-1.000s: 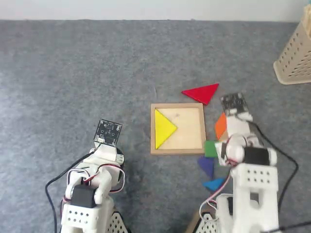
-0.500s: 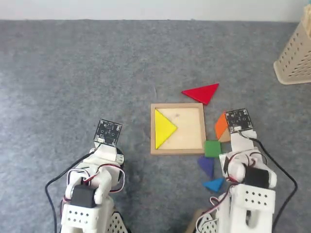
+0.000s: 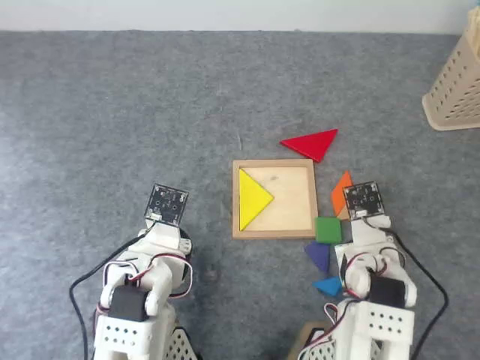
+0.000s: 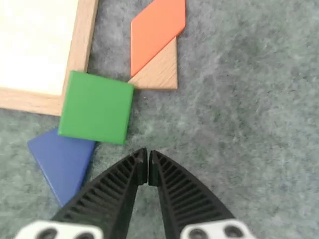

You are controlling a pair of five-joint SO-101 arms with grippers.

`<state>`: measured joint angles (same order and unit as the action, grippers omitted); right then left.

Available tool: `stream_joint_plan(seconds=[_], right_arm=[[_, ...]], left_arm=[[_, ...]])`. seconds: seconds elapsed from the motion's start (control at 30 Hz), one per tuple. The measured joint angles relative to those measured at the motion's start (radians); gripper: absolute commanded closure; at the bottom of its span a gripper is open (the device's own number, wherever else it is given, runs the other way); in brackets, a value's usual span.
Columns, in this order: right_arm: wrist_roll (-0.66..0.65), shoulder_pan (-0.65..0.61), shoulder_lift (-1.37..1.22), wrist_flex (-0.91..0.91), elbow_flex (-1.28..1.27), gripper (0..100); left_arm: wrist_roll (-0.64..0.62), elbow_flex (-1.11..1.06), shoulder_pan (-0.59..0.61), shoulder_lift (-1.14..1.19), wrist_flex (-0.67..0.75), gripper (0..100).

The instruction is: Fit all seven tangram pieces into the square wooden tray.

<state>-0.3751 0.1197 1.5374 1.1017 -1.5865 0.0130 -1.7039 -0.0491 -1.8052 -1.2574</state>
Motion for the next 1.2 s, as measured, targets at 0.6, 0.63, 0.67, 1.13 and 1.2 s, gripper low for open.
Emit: stream_joint_plan(seconds=[0.6,0.63,0.67,1.13,1.2], right_arm=[[-0.002,0.0,0.256,0.103,-0.08,97.4],[-0.002,0.0,0.256,0.103,-0.08,97.4],[-0.002,0.0,0.256,0.103,-0.08,97.4],[-0.002,0.0,0.256,0.103,-0.08,97.4],[-0.002,0.0,0.256,0.103,-0.08,97.4]], left_arm=[[0.0,0.0,0.0,0.0,0.0,99],[0.0,0.0,0.0,0.0,0.0,99],[0.0,0.0,0.0,0.0,0.0,99],[0.0,0.0,0.0,0.0,0.0,99],[0.0,0.0,0.0,0.0,0.0,99]])
